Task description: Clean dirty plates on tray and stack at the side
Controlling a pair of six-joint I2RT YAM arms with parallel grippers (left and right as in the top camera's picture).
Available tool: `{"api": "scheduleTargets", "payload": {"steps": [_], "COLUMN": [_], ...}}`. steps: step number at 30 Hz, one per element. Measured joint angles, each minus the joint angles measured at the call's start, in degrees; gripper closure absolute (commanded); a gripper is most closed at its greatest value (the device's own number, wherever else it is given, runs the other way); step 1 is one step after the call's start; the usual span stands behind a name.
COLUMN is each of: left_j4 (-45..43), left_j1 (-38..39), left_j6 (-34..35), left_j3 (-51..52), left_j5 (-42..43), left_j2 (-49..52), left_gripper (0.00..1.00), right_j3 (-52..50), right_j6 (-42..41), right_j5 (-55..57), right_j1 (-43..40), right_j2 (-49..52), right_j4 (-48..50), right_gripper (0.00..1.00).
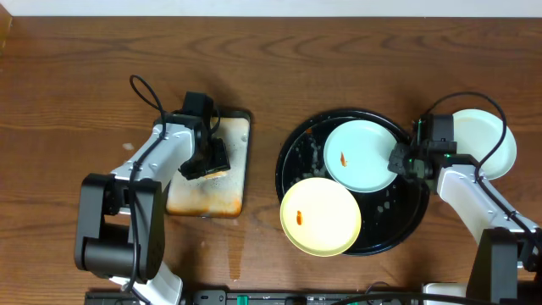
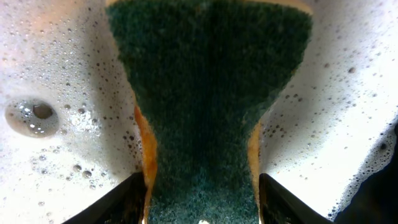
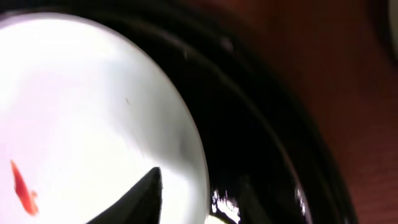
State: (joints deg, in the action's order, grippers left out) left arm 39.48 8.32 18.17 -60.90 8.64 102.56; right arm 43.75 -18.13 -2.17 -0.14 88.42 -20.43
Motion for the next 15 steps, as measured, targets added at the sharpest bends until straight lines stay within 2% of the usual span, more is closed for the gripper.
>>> {"api": "scheduleTargets", "payload": {"steps": [4,10,15], "left_j4": [-0.39,-6.27,-9.05], "left_j1": [0.00,0.00,0.00], "left_j6": [0.00,-0.07,-0.02], "left_j3": [-0.11,-0.11,0.90], "left_j5": [0.00,-1.42,-2.84], "left_j2": [-0.94,-1.42,-1.05], "left_gripper": [0.44,0.58,0.79], "right_j3": [0.02,0.02,0.02], "right_j6": [6.84,12.76,14.23], "right_j5": [-0.76,-0.90,-0.90], "right_j1": [0.00,0.00,0.00], "right_j2": [0.00,0.00,0.00], "right_j4": [2.29,2.34,2.36], "right_gripper": [0.73,0.70,0.67]}}
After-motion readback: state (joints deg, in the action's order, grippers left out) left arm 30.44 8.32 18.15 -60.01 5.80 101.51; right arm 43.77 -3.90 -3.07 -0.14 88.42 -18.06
